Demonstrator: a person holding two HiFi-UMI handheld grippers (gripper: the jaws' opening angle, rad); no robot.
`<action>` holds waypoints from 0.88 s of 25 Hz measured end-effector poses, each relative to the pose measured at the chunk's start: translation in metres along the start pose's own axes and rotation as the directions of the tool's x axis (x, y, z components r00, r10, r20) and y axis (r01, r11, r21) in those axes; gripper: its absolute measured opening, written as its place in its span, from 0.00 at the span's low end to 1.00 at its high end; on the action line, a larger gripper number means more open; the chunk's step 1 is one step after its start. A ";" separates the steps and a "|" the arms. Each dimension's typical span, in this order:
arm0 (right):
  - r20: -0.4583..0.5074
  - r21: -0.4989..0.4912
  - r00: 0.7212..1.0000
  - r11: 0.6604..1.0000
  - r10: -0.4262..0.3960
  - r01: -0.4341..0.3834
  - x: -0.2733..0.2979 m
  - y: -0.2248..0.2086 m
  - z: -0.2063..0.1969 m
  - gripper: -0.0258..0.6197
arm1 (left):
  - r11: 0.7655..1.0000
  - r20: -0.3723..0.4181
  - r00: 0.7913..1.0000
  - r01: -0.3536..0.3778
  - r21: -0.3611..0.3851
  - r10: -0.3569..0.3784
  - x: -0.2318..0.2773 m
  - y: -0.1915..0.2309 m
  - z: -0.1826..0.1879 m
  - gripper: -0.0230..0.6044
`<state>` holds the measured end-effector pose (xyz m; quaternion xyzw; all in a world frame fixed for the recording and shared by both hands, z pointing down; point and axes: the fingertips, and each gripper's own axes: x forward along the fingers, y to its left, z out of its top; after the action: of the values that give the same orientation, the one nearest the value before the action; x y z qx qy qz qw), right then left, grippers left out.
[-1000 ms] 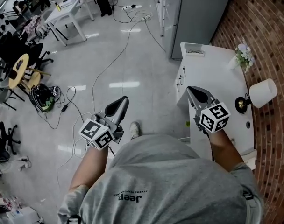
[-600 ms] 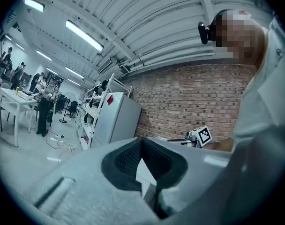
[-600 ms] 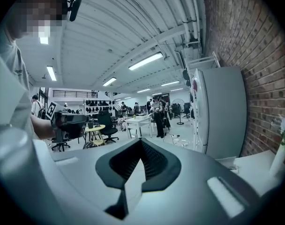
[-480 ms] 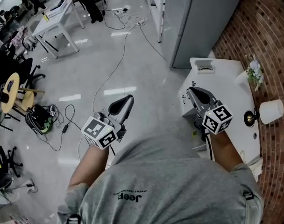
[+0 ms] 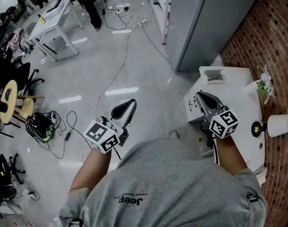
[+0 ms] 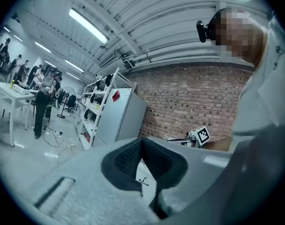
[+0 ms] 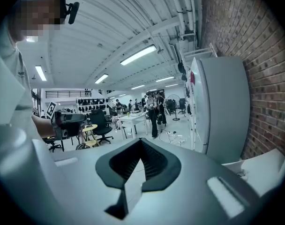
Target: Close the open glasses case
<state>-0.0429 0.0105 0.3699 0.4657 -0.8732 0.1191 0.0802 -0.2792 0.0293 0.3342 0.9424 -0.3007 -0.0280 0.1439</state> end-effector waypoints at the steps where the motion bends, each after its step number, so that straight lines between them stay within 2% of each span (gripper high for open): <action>1: 0.001 0.000 1.000 1.000 0.005 -0.005 0.007 -0.009 0.001 0.05 | 1.000 -0.002 1.000 -0.008 -0.001 0.008 0.007 0.005 0.000 0.03; 6: 0.016 -0.016 0.998 0.998 0.067 -0.067 0.042 -0.049 0.011 0.05 | 0.998 0.010 0.998 -0.066 -0.003 0.066 0.044 0.026 -0.003 0.03; 10: 0.028 -0.055 0.990 0.989 0.136 -0.134 0.072 -0.099 0.027 0.05 | 0.992 0.019 0.992 -0.127 -0.007 0.127 0.097 0.046 -0.004 0.03; 17: 0.017 -0.062 0.972 0.971 0.234 -0.232 0.119 -0.180 0.053 0.05 | 0.980 0.031 0.979 -0.199 -0.010 0.200 0.196 0.073 0.015 0.03; 22: 0.012 -0.069 0.957 0.955 0.289 -0.287 0.139 -0.211 0.070 0.05 | 0.973 0.030 0.973 -0.229 -0.005 0.229 0.244 0.084 0.029 0.03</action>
<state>0.0543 -0.2330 0.3661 0.3318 -0.9360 0.0954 0.0680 -0.1310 -0.1835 0.3386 0.9007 -0.4096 -0.0258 0.1424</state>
